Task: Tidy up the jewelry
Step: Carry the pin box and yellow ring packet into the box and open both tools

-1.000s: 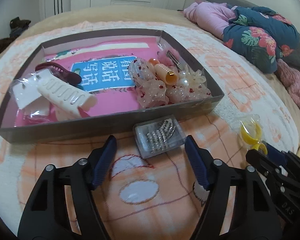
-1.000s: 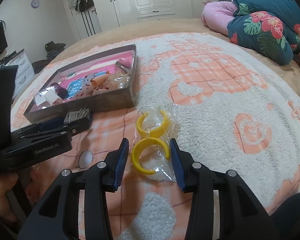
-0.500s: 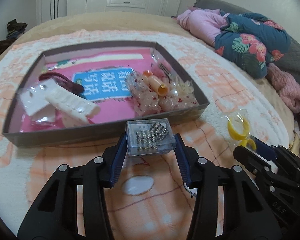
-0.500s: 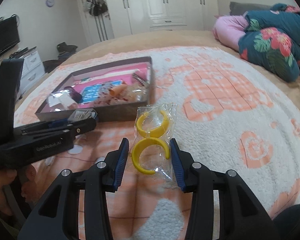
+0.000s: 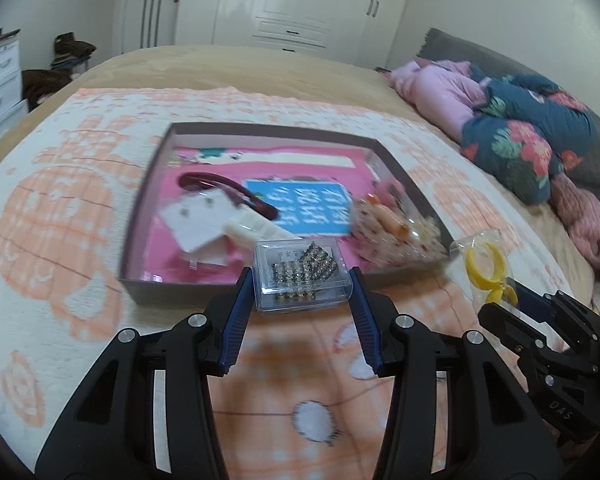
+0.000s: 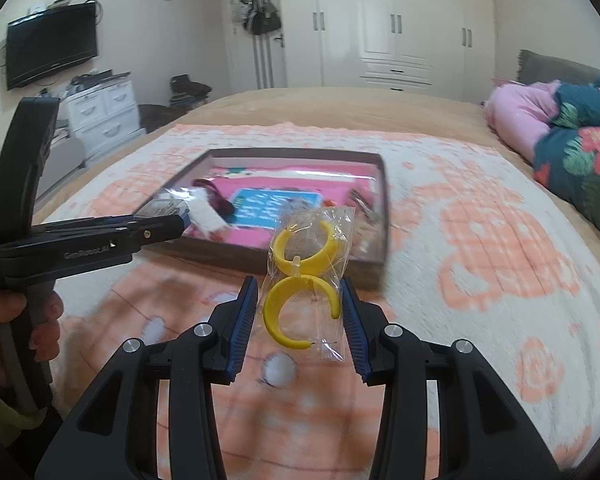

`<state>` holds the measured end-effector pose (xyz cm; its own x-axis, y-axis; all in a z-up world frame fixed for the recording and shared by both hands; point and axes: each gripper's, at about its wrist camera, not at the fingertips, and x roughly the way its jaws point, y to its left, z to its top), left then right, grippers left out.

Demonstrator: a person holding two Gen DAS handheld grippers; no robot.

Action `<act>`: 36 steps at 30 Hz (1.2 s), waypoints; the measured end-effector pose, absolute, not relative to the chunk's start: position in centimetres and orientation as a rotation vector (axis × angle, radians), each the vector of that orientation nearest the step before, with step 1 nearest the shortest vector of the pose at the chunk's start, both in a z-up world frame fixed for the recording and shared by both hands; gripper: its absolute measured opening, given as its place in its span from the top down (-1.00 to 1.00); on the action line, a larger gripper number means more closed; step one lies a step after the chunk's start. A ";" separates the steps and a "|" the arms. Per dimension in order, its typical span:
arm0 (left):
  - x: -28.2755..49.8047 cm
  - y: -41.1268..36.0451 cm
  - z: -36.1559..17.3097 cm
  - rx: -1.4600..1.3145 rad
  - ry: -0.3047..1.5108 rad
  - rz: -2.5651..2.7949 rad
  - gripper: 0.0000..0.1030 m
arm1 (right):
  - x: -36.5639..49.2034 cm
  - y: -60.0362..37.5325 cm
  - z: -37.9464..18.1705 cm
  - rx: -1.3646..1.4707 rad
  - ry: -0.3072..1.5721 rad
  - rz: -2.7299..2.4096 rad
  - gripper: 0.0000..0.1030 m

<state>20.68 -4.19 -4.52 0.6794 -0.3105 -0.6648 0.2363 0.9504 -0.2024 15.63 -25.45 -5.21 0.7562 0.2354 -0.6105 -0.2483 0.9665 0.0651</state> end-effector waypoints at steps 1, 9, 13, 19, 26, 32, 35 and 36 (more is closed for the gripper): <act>20.8 -3.7 -4.4 -0.109 0.761 -0.297 0.25 | 16.0 -25.0 -5.0 -0.022 0.662 0.275 0.23; 21.8 -0.6 -3.9 -0.151 0.728 -0.237 0.25 | 18.5 -22.6 -4.3 -0.035 0.659 0.329 0.23; 22.3 0.5 -3.9 -0.175 0.723 -0.218 0.25 | 19.9 -21.7 -3.8 -0.038 0.645 0.338 0.22; 23.3 1.1 -3.8 -0.158 0.698 -0.201 0.25 | 21.8 -21.3 -3.4 -0.037 0.634 0.332 0.22; 24.8 0.8 -4.2 -0.152 0.700 -0.190 0.25 | 23.6 -21.7 -3.7 -0.028 0.635 0.310 0.22; 26.1 0.8 -4.9 -0.150 0.710 -0.176 0.25 | 25.2 -22.0 -4.4 -0.022 0.654 0.294 0.22; 26.8 0.9 -5.4 -0.151 0.720 -0.165 0.25 | 26.0 -22.1 -4.8 -0.018 0.671 0.295 0.22; 27.1 0.9 -5.5 -0.150 0.722 -0.162 0.25 | 26.2 -22.1 -4.9 -0.019 0.675 0.293 0.22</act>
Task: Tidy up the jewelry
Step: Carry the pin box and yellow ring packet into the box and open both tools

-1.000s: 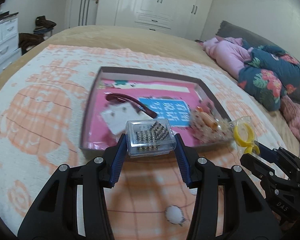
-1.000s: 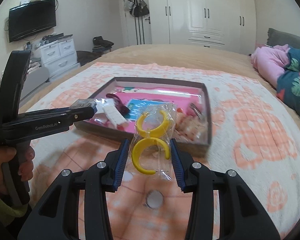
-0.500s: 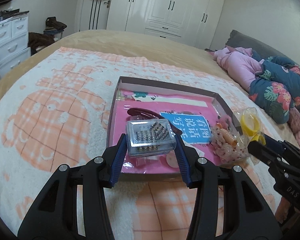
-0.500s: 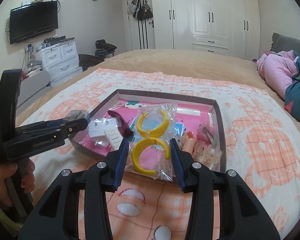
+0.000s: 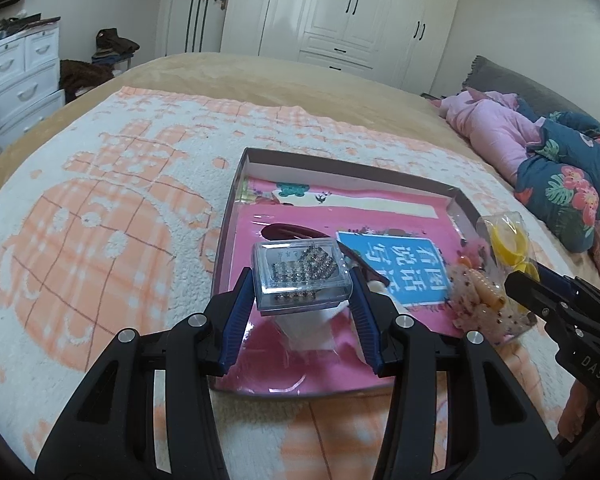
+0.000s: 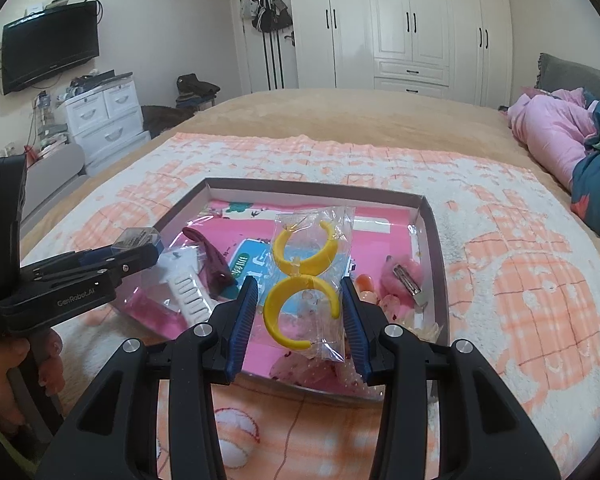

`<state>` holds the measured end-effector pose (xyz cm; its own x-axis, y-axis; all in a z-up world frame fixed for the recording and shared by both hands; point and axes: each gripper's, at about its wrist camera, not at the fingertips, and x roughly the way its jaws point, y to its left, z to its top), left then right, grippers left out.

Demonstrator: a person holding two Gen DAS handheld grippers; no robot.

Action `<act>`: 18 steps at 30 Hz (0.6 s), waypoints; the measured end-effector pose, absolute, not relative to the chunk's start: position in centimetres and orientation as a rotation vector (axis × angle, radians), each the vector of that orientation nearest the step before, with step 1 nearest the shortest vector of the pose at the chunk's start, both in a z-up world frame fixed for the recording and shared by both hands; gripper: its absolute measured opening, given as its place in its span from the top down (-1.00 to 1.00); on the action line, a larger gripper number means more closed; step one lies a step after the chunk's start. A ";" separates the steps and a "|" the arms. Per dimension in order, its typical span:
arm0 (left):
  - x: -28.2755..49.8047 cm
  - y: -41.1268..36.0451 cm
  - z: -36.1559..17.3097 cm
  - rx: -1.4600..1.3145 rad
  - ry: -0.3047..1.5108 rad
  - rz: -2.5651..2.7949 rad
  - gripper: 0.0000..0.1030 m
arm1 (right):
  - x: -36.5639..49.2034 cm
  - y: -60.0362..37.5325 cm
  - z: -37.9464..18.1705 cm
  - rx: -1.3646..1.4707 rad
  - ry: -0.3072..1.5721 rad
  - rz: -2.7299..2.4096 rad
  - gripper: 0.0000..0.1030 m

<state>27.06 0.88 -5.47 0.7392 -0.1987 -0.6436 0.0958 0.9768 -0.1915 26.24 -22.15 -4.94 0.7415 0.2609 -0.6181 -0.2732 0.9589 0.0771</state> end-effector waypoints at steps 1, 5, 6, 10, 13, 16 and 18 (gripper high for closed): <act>27.4 0.8 -5.6 -0.146 0.724 -0.159 0.25 | 26.4 -22.1 -5.0 -0.021 0.677 0.292 0.22; 28.1 0.6 -6.0 -0.134 0.731 -0.156 0.25 | 27.5 -22.0 -5.9 -0.024 0.713 0.295 0.22; 28.2 0.6 -6.1 -0.129 0.730 -0.154 0.25 | 27.7 -21.9 -6.1 -0.021 0.720 0.296 0.22; 28.7 0.5 -6.2 -0.122 0.729 -0.151 0.25 | 28.4 -21.5 -7.1 -0.020 0.757 0.318 0.22; 28.8 0.4 -6.3 -0.116 0.728 -0.148 0.25 | 28.5 -20.8 -8.0 -0.029 0.783 0.344 0.21; 28.8 0.4 -6.3 -0.116 0.727 -0.149 0.25 | 28.3 -20.1 -8.7 -0.037 0.800 0.364 0.19; 28.8 0.4 -6.4 -0.121 0.729 -0.149 0.25 | 28.2 -19.9 -8.9 -0.036 0.810 0.374 0.19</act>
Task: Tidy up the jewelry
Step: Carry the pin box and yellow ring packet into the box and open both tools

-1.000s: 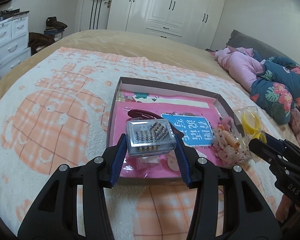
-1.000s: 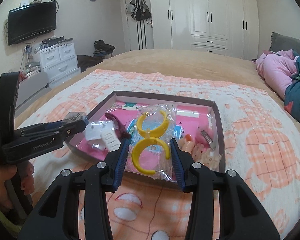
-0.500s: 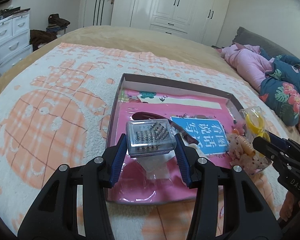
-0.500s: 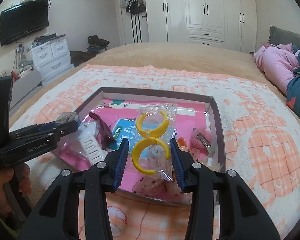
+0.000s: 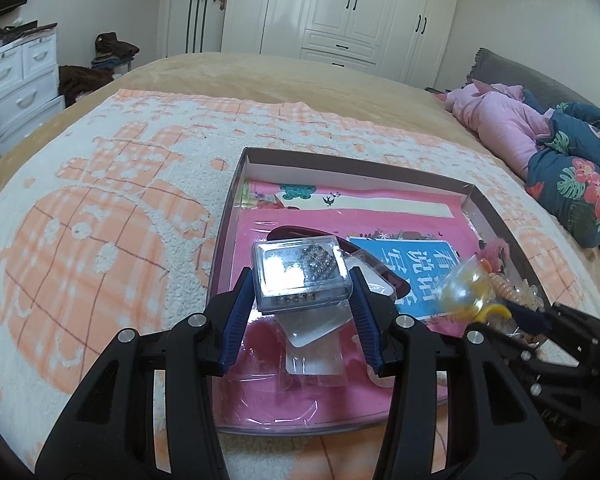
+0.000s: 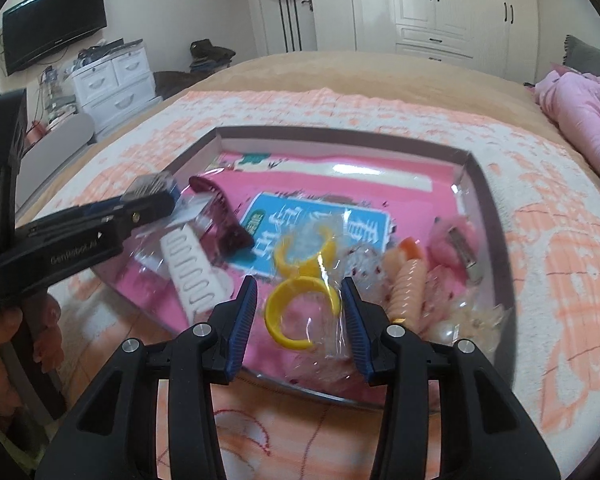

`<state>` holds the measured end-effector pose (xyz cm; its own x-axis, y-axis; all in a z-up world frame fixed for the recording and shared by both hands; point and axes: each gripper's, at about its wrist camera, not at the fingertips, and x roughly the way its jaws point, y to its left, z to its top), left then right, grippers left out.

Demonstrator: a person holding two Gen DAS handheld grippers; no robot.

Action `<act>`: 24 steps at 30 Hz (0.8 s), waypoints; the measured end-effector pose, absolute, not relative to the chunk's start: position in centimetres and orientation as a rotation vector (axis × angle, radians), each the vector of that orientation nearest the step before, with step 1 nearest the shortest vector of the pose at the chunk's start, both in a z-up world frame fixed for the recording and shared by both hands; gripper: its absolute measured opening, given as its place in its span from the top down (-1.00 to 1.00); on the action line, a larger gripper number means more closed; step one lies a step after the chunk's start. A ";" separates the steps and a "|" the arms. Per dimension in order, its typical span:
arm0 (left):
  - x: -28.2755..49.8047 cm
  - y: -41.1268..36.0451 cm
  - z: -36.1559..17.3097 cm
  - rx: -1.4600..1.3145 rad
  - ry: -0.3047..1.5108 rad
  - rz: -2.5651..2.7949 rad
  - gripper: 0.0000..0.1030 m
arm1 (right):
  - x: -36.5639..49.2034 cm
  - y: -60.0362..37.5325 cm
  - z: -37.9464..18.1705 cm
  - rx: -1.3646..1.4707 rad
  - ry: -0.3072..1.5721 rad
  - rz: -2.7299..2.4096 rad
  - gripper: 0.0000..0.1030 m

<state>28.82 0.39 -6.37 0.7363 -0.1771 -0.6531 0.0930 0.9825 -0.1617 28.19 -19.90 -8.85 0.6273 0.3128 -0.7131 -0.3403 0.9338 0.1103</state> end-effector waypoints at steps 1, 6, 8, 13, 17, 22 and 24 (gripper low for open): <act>28.8 0.4 -6.4 -0.124 0.729 -0.149 0.25 | 28.1 -19.8 -8.9 -0.036 0.812 0.377 0.19; 28.9 0.5 -6.3 -0.127 0.728 -0.149 0.25 | 27.8 -20.0 -8.7 -0.023 0.814 0.383 0.19; 28.9 0.5 -6.4 -0.126 0.728 -0.149 0.25 | 27.6 -20.1 -8.6 -0.017 0.813 0.383 0.19; 28.9 0.5 -6.3 -0.128 0.726 -0.146 0.25 | 26.8 -20.6 -8.1 -0.003 0.801 0.377 0.15; 28.6 0.4 -6.0 -0.126 0.720 -0.147 0.24 | 25.9 -21.1 -7.6 0.000 0.785 0.367 0.09; 28.0 0.3 -5.5 -0.123 0.706 -0.150 0.11 | 25.0 -21.8 -6.9 0.008 0.765 0.353 0.05; 27.7 0.2 -5.2 -0.118 0.700 -0.151 0.07 | 24.6 -22.1 -6.6 0.017 0.760 0.351 0.04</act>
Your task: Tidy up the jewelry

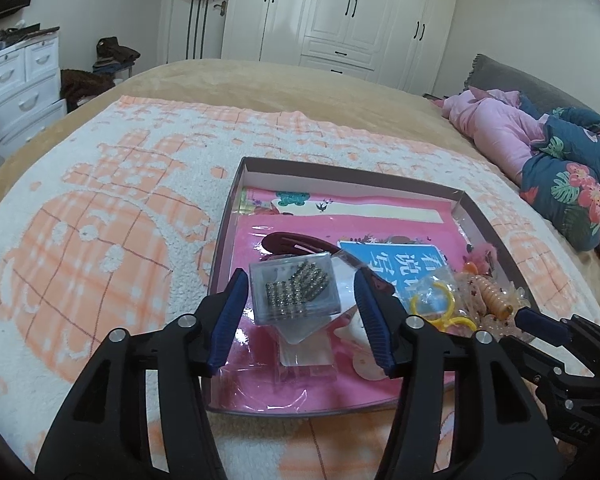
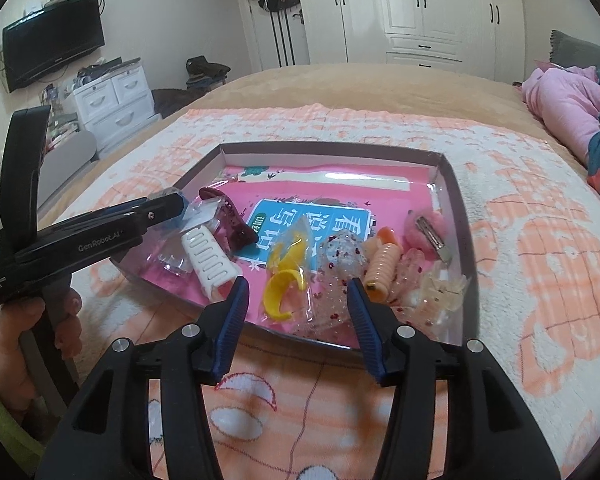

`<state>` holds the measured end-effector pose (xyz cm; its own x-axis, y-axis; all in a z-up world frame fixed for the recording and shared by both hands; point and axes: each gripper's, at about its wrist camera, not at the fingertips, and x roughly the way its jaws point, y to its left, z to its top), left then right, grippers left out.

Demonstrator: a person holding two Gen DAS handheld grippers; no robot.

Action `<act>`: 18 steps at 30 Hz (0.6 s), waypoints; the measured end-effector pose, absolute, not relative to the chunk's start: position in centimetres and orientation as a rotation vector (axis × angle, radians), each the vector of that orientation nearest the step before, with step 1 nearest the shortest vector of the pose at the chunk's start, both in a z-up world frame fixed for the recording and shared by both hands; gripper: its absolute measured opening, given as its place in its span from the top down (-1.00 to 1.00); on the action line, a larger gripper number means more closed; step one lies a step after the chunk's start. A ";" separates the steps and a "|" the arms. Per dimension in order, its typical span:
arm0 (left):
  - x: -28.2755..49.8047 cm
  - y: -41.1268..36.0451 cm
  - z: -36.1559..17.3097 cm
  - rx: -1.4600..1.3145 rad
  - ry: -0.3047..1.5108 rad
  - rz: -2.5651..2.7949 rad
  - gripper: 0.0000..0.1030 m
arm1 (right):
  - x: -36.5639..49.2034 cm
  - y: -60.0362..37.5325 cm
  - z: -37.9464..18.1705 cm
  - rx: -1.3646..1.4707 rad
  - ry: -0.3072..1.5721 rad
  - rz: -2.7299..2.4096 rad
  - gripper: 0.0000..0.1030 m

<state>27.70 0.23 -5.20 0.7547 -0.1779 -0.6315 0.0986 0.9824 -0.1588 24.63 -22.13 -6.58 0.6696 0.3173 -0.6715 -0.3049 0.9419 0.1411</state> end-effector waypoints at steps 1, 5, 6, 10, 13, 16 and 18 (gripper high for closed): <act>27.5 0.2 -5.0 -0.116 0.696 -0.151 0.03 | 24.5 -22.3 -6.5 0.021 0.758 0.349 0.03; 26.8 0.1 -4.5 -0.115 0.685 -0.152 -0.10 | 23.8 -22.6 -6.2 0.020 0.751 0.341 0.01; 26.5 0.1 -4.4 -0.114 0.682 -0.153 -0.14 | 23.7 -22.6 -6.1 0.021 0.750 0.339 0.00; 25.4 0.2 -3.7 -0.111 0.664 -0.151 -0.31 | 23.0 -22.9 -5.8 0.026 0.741 0.335 -0.05; 24.2 0.2 -3.1 -0.103 0.646 -0.151 -0.44 | 22.2 -23.4 -5.5 0.032 0.731 0.334 -0.15; 23.2 0.4 -2.7 -0.097 0.635 -0.149 -0.53 | 21.4 -23.6 -5.3 0.029 0.716 0.328 -0.23; 22.6 0.4 -2.5 -0.100 0.632 -0.154 -0.58 | 20.7 -23.8 -5.0 0.027 0.705 0.329 -0.33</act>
<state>22.62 0.43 -2.53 0.7960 -0.1733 -0.5800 0.1124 0.9838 -0.1396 20.72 -23.82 -5.02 0.7126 0.3054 -0.6316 -0.2873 0.9484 0.1345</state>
